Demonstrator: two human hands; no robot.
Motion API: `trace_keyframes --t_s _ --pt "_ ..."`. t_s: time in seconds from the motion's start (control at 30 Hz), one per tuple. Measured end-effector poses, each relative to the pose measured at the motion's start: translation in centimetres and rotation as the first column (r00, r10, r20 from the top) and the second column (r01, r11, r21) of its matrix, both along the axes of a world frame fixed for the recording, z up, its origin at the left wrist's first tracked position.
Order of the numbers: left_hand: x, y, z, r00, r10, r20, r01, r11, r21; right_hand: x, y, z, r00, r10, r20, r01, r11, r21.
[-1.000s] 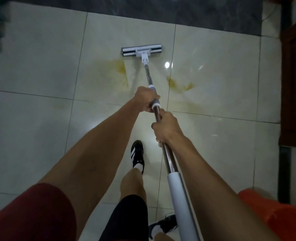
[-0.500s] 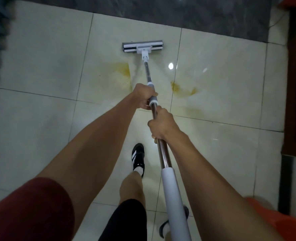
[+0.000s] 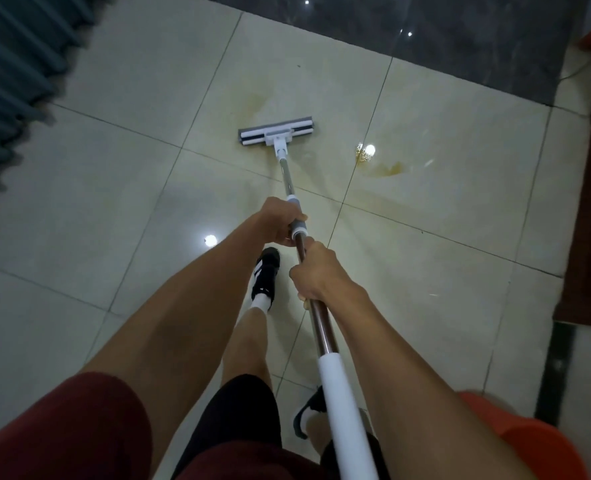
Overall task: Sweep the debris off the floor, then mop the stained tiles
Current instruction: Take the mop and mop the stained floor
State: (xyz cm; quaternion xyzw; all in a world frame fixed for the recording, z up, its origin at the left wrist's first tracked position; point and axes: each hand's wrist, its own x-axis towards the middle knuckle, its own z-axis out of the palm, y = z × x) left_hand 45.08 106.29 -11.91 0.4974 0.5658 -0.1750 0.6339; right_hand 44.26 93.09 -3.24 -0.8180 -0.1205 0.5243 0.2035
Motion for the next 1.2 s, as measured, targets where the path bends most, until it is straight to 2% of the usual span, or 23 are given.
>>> trace_keyframes --t_s 0.27,0.5,0.63,0.87,1.2 --pt "-6.1 -5.8 -0.1 0.997 0.080 -0.022 -0.080 0.997 0.011 -4.8 -6.3 0.7 0.998 0.068 -0.013 -0.068 0.998 0.018" --pt "-3.6 -2.4 -1.1 0.978 0.197 0.072 -0.198 0.980 0.009 -2.3 -2.8 -1.1 0.996 0.042 0.084 -0.044 0.999 0.025" --pt "-1.7 0.8 -1.7 0.978 0.197 0.062 -0.198 0.980 0.003 -0.4 0.4 -1.9 0.995 0.046 0.084 -0.047 0.999 0.011" --pt "4.2 12.0 -3.2 0.973 0.211 0.094 -0.212 0.977 -0.008 5.5 11.9 -4.1 0.994 0.056 0.095 -0.058 0.998 0.017" --pt "12.5 31.6 -3.9 0.981 0.181 0.066 -0.187 0.978 0.098 13.7 31.9 -6.3 0.996 0.050 0.073 -0.052 0.998 0.033"
